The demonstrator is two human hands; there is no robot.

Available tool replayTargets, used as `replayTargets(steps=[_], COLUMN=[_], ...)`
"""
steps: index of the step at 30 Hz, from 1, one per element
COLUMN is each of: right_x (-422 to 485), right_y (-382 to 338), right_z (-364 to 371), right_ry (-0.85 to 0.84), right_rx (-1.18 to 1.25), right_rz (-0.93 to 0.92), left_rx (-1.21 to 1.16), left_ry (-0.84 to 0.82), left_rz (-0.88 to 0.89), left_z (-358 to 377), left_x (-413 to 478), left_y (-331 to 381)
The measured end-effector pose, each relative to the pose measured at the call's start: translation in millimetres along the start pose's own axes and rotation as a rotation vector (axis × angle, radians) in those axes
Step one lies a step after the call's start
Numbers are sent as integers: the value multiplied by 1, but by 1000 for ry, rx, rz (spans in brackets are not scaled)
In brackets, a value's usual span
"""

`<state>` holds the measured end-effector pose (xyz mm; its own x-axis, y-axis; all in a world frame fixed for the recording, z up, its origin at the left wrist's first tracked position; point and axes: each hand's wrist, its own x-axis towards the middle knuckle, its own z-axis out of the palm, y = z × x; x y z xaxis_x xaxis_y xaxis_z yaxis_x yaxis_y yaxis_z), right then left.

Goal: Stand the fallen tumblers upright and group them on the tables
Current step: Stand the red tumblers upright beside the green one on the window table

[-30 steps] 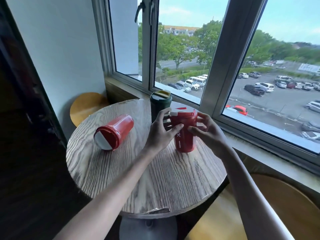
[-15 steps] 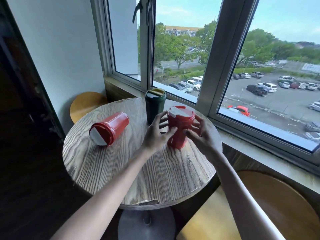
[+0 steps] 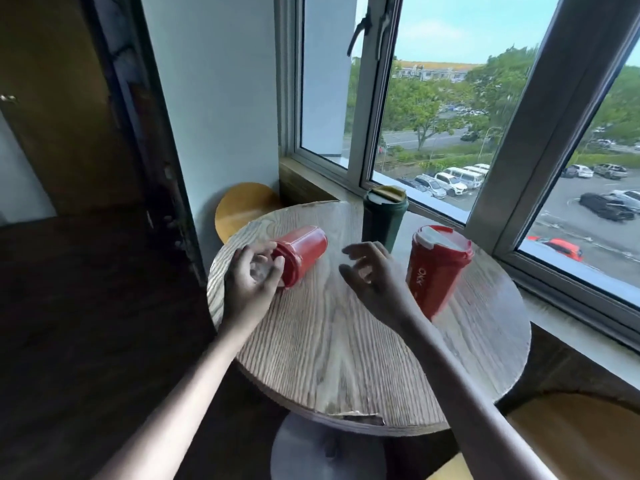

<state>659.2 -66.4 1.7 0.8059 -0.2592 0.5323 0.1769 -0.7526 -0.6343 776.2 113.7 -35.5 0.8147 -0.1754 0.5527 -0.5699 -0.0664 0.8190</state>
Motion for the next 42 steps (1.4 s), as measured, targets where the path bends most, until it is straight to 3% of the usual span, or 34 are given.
replayTargets(steps=[2,6,10,19,26,31,42], right_x=[13,33,43,48,57,65,60], right_y=[0,2,11,17,6,0,-1], right_z=[16,43,61,78,63,61,72], right_ry=[-144,-362,-437,-294,-143,-29,23], right_rx=[-46,-93,-114,-5,424,376,339], right_rz=[82,125,84,96,135,220,277], left_rx=[16,4,12,-76,-256,-353,-383], left_ry=[-74,-406,-467,-423,-497,-509,-479], left_rz=[-106,-241,-208,-71,-55,-98,-170], left_z=[-17,-33,-33,-29,-30,-21,-8], left_x=[12,28,42,54,78,88,81], left_y=[-19,-37,-53,-57,-31,-31,-41])
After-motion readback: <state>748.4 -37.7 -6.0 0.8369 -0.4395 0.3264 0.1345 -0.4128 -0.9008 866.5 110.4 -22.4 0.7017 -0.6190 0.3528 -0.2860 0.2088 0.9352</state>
